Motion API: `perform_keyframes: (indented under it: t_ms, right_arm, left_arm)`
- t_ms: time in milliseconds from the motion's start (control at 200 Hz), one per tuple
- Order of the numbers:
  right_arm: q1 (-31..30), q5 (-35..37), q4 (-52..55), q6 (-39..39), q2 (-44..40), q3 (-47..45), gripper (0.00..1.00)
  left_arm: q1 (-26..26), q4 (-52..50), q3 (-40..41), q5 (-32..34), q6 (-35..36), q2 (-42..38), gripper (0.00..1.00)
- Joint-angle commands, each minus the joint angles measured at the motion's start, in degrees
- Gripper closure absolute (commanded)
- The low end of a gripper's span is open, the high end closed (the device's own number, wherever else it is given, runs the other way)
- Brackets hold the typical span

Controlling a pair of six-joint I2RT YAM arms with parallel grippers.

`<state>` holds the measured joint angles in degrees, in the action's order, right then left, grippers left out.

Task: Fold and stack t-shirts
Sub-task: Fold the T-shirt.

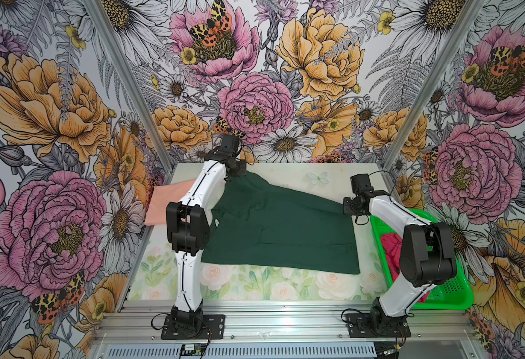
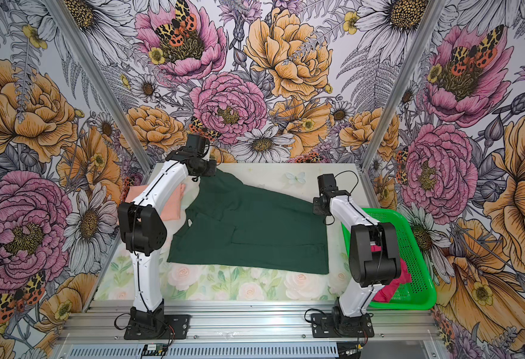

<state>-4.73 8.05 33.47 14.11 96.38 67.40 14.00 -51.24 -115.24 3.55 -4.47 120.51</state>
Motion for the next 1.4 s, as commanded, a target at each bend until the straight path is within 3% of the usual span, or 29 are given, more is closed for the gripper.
perform_keyframes:
  t_ms: [0,485,1200,1395]
  right_arm:
    - [-0.7,-0.8,-0.5,1.6,-4.3,-1.8,0.96]
    - [-1.4,-0.3,2.7,2.3,-12.3,-8.9,0.96]
    - [-1.6,0.3,9.9,5.1,-12.4,-14.6,0.95]
    - [-2.0,-0.5,11.8,6.7,-11.3,-14.3,0.88]
  left_arm:
    - [0.8,2.8,6.0,2.5,0.4,-5.3,1.0]
    - [0.8,6.3,24.2,4.5,-1.7,-19.0,1.0]
    - [3.0,6.6,39.4,4.1,-2.5,-26.8,1.0]
    - [3.1,6.5,42.3,4.6,-2.3,-28.7,1.0]
